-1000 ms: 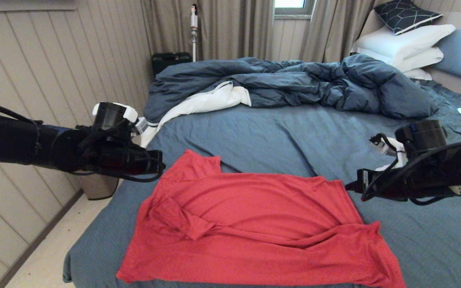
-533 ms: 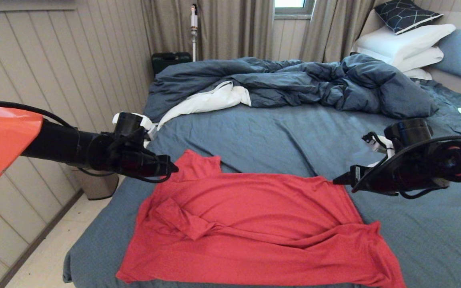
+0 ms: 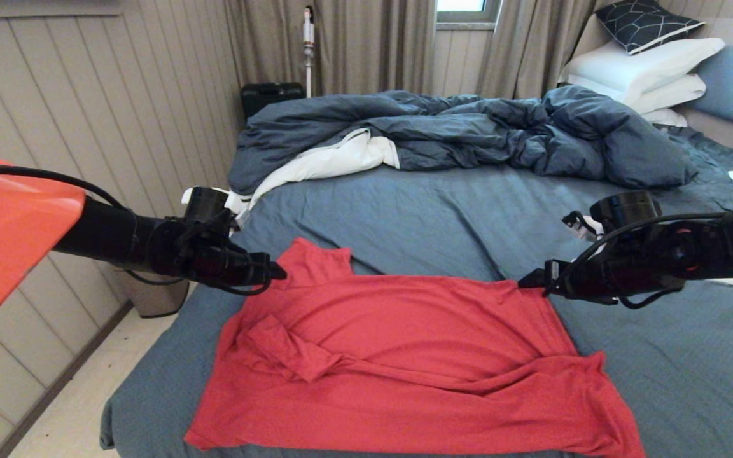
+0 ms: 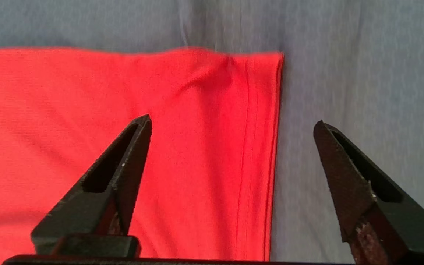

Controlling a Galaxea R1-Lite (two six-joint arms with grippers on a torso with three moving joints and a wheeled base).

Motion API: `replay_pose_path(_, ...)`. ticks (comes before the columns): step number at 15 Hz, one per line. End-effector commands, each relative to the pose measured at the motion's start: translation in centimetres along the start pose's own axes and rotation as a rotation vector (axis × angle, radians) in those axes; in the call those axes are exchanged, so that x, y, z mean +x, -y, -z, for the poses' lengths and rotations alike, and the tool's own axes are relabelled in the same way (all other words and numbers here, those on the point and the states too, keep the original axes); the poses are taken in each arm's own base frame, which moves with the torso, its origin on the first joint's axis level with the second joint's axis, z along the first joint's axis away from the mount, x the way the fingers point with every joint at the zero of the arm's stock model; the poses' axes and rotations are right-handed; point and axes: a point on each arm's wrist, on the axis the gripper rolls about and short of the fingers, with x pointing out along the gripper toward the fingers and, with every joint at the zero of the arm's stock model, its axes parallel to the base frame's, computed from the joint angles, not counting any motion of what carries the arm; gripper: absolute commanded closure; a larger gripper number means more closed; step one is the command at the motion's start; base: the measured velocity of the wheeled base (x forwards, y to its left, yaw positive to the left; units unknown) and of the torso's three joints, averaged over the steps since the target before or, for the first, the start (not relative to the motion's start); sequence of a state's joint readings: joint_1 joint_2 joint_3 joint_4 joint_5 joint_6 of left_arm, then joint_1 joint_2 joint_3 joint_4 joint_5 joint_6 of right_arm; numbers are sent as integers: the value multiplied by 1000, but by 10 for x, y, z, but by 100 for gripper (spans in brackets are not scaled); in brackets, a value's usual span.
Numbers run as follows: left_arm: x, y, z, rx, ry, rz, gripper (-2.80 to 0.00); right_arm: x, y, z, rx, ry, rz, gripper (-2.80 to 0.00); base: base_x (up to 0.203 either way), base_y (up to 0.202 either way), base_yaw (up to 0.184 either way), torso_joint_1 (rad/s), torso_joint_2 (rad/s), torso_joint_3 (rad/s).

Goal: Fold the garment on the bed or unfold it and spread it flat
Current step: Fold the red T-shirt

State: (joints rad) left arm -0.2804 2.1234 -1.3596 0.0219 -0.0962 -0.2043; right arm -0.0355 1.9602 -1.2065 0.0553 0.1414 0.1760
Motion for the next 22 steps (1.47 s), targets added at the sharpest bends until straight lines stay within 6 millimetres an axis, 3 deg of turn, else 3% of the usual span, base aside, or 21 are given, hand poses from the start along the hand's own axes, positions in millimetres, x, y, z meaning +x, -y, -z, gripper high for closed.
replay_pose_path(1, 2, -1, 0, -3, 1, -2, -280, 11, 1, -1, 1, -15, 3, -280, 0, 0, 0, 0, 0, 0)
replay_pose_path(11, 9, -15, 2, -23, -12, -22, -280, 34, -2, -7, -16, -16, 19, -280, 0, 0, 0, 0, 0, 0)
replay_pose_path(22, 18, -8, 9, -8, -39, -20, -280, 52, -1, -10, -18, -24, 26, -280, 0, 0, 0, 0, 0, 0)
